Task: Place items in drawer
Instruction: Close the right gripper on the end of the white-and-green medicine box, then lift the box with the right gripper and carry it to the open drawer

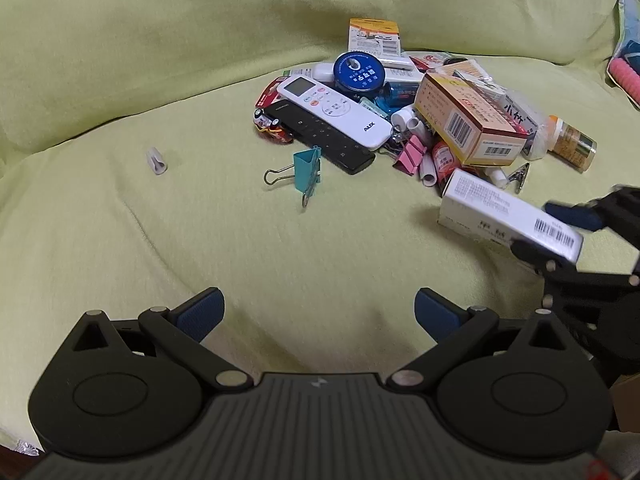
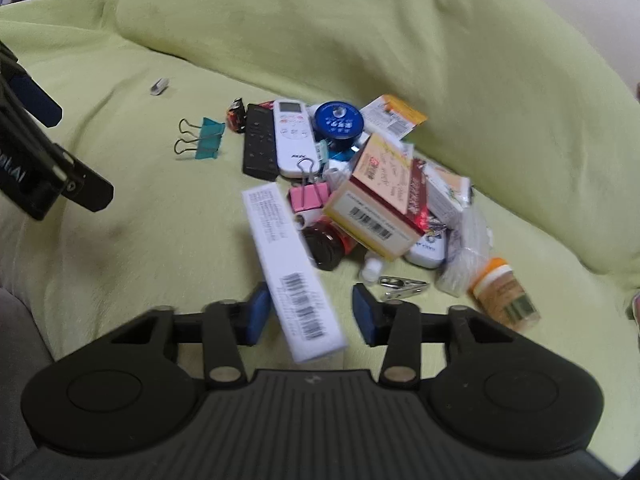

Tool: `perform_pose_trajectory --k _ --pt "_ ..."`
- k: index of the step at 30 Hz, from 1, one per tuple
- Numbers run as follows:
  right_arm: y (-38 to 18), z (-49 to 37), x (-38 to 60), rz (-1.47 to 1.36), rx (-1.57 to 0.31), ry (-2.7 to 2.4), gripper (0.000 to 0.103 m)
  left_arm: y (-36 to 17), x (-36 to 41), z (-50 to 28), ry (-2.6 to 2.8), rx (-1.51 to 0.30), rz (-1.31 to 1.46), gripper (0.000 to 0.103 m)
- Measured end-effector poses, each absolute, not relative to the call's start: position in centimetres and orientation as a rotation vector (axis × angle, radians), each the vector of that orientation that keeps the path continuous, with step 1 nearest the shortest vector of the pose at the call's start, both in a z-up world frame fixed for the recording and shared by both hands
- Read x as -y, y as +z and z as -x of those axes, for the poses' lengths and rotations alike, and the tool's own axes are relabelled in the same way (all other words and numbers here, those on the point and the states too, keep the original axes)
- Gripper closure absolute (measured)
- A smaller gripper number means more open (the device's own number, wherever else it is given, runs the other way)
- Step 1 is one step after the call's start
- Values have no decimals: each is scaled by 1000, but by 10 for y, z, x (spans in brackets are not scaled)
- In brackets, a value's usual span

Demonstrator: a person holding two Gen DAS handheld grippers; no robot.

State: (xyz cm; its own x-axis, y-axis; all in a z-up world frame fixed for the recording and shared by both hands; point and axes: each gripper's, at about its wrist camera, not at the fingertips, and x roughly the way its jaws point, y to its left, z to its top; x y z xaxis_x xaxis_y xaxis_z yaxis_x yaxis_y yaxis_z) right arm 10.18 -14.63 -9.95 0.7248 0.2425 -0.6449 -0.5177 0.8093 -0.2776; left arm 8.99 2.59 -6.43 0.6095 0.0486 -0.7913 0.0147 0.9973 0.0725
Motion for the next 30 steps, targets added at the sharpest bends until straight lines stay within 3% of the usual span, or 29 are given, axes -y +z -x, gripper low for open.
perform_pose_trajectory --k 13,30 --pt "-97 -119 163 333 -793 407 82 -69 -19 -92 5 -931 -84 1" --pt "-85 -91 191 163 -796 359 82 -63 3 -85 -35 -931 -116 1"
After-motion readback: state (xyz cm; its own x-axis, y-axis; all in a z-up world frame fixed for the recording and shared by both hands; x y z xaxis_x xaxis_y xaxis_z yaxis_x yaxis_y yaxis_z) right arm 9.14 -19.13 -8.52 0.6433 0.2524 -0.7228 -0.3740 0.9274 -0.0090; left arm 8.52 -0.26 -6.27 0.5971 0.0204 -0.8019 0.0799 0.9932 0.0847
